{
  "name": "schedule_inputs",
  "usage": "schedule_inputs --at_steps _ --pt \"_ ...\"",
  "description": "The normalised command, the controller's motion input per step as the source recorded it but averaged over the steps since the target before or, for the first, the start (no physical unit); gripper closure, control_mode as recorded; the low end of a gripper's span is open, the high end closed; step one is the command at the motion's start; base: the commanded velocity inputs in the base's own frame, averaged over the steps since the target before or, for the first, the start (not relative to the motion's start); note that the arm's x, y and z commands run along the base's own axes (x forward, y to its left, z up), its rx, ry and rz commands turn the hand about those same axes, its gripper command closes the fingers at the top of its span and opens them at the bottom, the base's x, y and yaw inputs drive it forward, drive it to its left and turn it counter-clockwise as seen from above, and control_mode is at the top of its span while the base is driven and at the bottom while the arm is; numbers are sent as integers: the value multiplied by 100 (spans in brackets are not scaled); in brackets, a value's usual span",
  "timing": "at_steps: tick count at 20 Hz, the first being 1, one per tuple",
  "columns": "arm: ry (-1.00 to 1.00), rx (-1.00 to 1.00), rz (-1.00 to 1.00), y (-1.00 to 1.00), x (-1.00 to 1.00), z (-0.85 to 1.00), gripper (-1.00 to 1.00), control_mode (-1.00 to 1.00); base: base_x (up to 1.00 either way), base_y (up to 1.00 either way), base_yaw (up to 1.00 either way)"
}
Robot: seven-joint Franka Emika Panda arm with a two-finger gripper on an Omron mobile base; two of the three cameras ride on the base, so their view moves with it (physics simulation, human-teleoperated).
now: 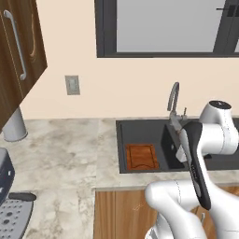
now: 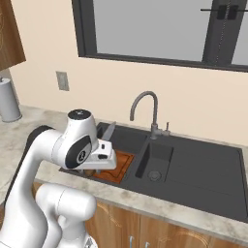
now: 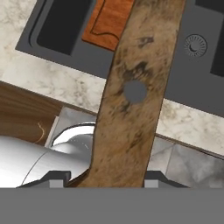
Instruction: Move the cutting board and knife to the sink. Then move spray from the cabinet to the counter.
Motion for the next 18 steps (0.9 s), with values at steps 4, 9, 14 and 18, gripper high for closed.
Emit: schedule_inputs --at_steps 4,9,14,18 --pt "0 -2 0 25 45 -16 100 -100 0 0 0" --pt "0 -4 0 39 53 -19 100 -100 0 0 0" --pt "0 -2 21 10 41 -26 100 -100 0 0 0" --pt "6 0 15 -3 52 -23 100 -100 0 0 0"
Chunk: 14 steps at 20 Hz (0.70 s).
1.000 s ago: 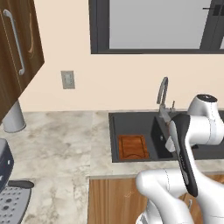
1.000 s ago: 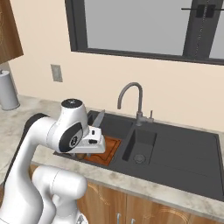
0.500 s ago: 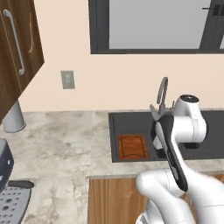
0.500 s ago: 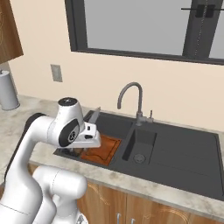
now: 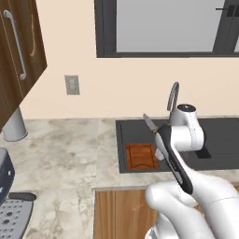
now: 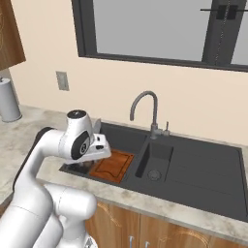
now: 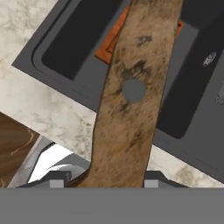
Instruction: Move the cutting board and knife to the sink. Then move spray from the cabinet to the counter.
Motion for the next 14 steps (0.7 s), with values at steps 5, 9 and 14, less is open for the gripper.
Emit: schedule_inputs --at_steps 5,9,14 --pt "13 0 11 -11 44 -19 100 -100 0 0 0" --pt "21 0 0 -16 38 -24 100 -100 0 0 0" --pt "17 0 0 -15 38 -30 100 -100 0 0 0"
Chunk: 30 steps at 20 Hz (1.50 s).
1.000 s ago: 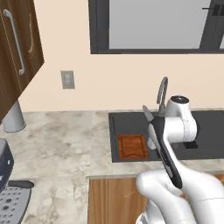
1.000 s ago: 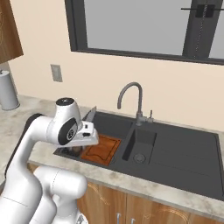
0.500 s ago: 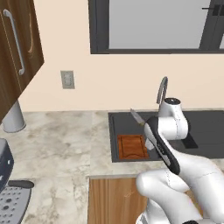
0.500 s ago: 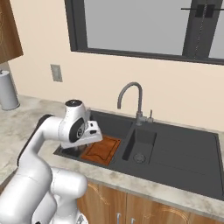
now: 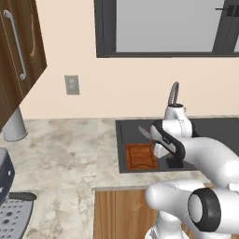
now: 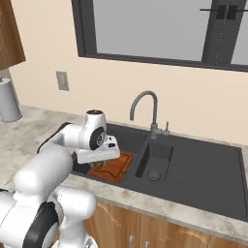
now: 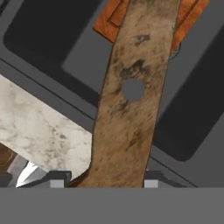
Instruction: Move the cutting board and knife to the sink. Then move spray from the cabinet to the counter.
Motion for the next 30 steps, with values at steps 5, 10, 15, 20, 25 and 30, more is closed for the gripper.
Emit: schedule_inputs --at_steps 5,10,15,20,25,30 --pt "7 0 0 -12 39 -30 100 -100 0 0 0" --pt "1 0 0 -7 44 -24 100 -100 0 0 0" --pt "0 -1 1 -1 33 -38 100 -100 0 0 0" --pt "0 -1 4 -2 35 -36 100 -100 0 0 0" --pt "0 -4 10 -5 27 -33 100 -100 0 0 0" --pt "0 -3 8 -3 21 -37 100 -100 0 0 0"
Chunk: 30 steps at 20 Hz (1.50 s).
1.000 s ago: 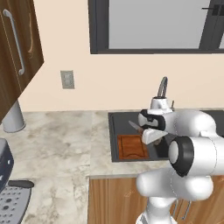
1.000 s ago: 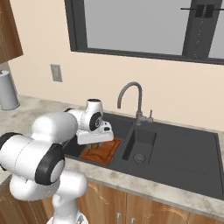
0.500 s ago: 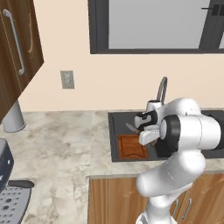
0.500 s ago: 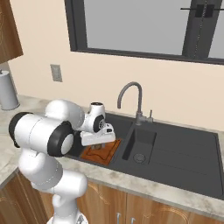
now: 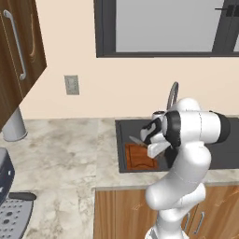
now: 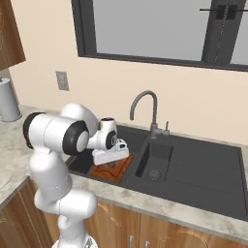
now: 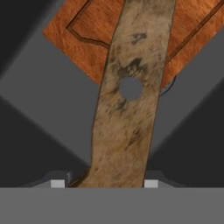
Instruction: Move the cutting board and knife to the sink. Then move spray from the cabinet to the counter.
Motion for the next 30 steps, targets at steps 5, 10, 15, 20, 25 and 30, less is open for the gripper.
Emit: schedule_inputs --at_steps 5,10,15,20,25,30 --pt "0 0 1 0 22 -38 100 -100 0 0 0" --pt "0 0 0 0 26 -41 100 -100 0 0 0" --pt "0 0 1 -4 23 -42 100 -100 0 0 0" --pt "0 0 0 -1 22 -44 100 -100 0 0 0" --pt "0 2 0 0 20 -41 100 -100 0 0 0" --pt "0 0 0 0 17 -39 100 -100 0 0 0"
